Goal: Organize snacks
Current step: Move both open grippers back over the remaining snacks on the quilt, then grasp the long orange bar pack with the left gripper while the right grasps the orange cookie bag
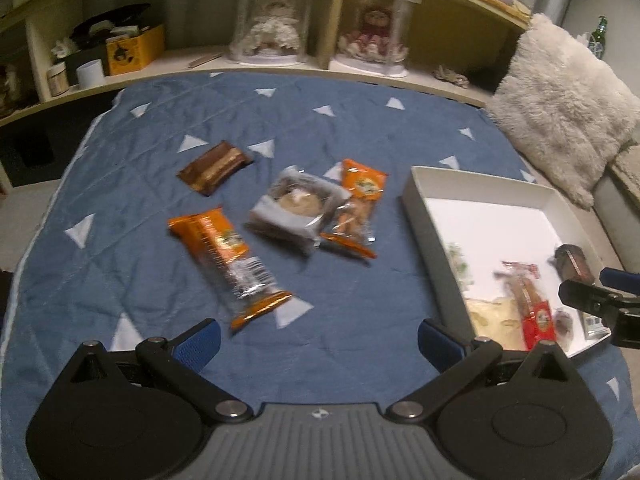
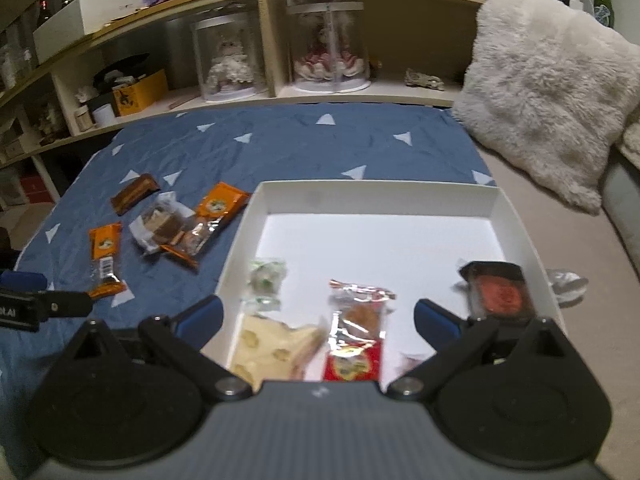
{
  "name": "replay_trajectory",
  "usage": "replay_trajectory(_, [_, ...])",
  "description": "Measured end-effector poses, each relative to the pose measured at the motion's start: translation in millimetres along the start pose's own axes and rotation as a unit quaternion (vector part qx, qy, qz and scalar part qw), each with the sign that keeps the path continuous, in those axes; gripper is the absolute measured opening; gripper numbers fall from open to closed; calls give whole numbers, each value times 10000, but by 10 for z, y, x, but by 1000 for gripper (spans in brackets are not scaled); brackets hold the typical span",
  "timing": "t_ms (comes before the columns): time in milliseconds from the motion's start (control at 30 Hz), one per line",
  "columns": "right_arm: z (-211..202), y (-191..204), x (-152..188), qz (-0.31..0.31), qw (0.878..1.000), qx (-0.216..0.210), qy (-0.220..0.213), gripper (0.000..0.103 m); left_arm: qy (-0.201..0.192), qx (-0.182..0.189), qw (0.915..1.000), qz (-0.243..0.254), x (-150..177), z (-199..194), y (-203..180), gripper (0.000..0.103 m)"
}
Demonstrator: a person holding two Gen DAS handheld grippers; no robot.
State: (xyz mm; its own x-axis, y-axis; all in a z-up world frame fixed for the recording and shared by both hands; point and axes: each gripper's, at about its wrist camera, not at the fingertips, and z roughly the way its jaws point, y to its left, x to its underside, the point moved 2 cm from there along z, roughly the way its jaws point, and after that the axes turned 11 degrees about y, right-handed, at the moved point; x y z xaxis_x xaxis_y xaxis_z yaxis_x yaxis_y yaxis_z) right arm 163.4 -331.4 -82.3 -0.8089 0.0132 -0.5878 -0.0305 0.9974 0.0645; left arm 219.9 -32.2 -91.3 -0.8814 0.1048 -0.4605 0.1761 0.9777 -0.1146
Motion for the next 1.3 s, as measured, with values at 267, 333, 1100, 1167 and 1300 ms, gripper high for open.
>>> replay_trajectory(267, [97, 302, -27, -190, 9991, -356, -133, 102, -26, -80, 9988, -484, 33, 19, 463, 103])
replay_trajectory(333, [117, 389, -26, -221, 9985, -450, -199, 102, -59, -56, 9977, -666, 51, 37, 567, 103])
replay_trajectory(1100, [856, 1510, -82, -3051, 9487, 166, -815, 49, -373, 194, 9888, -1430, -261, 635, 709, 103])
replay_trajectory(1167, [972, 1585, -67, -3294, 9397, 451, -802, 46, -334, 67, 9905, -1329, -286, 706, 707, 103])
replay_trajectory(1300, [1190, 1723, -11, -3883, 9125, 982, -833, 34, -244, -99, 9925, -1193, -323, 843, 713, 103])
